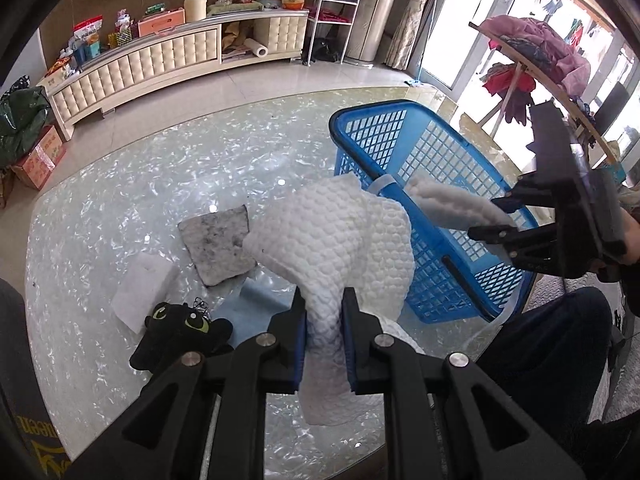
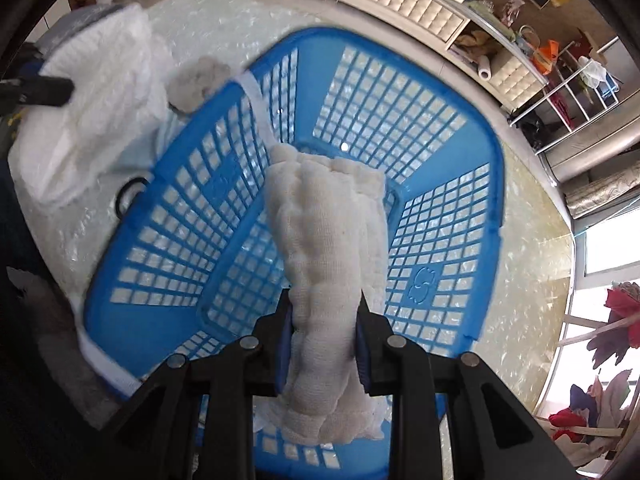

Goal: Organize soft objects
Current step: 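Lower the quilted cloth into the blue basket with the right tool while the left tool lifts the waffle towel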

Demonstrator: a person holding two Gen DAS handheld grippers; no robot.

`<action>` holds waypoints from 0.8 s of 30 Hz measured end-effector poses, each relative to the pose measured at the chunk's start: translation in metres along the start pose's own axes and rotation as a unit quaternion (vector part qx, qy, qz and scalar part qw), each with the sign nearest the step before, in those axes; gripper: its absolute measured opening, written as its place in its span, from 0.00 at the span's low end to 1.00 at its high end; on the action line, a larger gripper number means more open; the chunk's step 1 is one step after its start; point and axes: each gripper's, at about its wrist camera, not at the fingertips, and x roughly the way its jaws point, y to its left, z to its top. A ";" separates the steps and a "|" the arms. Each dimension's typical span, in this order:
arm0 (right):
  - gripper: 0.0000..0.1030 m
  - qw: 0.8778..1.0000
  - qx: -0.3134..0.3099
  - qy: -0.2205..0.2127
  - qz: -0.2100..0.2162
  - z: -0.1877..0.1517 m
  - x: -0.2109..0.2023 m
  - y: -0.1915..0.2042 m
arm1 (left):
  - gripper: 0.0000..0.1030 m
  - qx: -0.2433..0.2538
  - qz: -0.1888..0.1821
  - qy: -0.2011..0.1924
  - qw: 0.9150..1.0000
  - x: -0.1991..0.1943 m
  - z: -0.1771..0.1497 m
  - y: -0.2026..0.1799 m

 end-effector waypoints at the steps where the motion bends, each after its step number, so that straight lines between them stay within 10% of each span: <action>1: 0.24 1.000 -0.004 0.005 0.006 0.001 0.005 0.000 | 0.14 0.001 0.000 0.002 1.000 0.001 0.001 -0.001; 24: 0.25 0.997 -0.029 0.059 0.043 0.017 0.056 0.033 | 0.14 0.009 0.010 0.028 1.000 0.016 0.003 0.001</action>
